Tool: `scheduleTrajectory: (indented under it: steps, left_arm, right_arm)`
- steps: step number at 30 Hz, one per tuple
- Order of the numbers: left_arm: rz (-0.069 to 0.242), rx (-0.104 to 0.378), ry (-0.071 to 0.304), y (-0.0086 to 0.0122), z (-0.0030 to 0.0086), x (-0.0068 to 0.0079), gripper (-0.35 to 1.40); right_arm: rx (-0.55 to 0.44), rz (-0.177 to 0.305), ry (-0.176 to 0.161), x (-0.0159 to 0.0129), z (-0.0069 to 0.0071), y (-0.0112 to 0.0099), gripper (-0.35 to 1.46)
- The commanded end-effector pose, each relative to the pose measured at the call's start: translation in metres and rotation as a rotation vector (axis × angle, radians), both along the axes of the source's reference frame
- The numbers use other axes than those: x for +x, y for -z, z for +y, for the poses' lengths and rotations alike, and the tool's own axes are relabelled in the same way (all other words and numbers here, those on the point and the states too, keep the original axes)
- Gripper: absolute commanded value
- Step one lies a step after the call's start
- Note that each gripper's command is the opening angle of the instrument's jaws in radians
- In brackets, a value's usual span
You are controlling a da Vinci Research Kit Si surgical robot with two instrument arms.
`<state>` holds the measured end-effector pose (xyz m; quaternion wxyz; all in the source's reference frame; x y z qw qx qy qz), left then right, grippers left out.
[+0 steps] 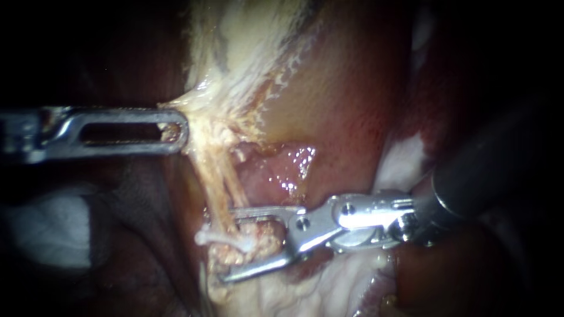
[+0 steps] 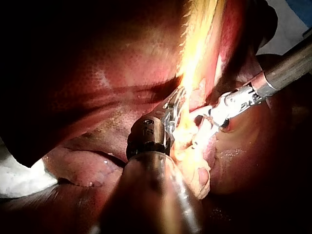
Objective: Going back first clip left tube
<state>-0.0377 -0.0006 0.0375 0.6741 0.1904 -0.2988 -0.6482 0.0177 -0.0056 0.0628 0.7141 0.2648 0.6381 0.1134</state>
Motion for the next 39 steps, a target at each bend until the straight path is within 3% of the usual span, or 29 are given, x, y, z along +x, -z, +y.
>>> scheduleTrajectory:
  steps: [1,5,8,15,22,31,39]
  left_arm:
    - [-0.001,0.000,-0.001,0.0000,0.0000,0.0000,-0.35]
    - [-0.001,0.000,-0.001,0.0000,0.0000,0.0000,-0.35]
    - [-0.001,0.000,-0.001,0.0000,0.0000,0.0000,-0.35]
    - [-0.001,0.000,-0.001,-0.0001,0.0000,0.0000,-0.35]
    - [0.000,-0.004,0.000,-0.0008,-0.0002,-0.0003,-0.35]
    - [0.004,-0.010,0.002,-0.0021,-0.0002,-0.0005,-0.35]
    - [0.004,-0.009,-0.011,-0.0062,-0.0012,-0.0031,-0.35]
  right_arm:
    - [-0.003,0.002,0.003,-0.0005,0.0000,0.0003,0.60]
    - [-0.048,0.020,0.017,-0.0031,0.0004,0.0018,0.60]
    - [-0.084,0.032,0.025,-0.0056,0.0014,0.0033,0.60]
    - [-0.160,0.016,0.002,-0.0111,0.0051,0.0063,0.60]
    - [-0.198,0.015,-0.006,-0.0152,0.0072,0.0085,0.60]
    - [-0.211,0.018,0.000,-0.0173,0.0075,0.0091,0.60]
    - [-0.213,0.017,-0.001,-0.0172,0.0073,0.0091,0.60]
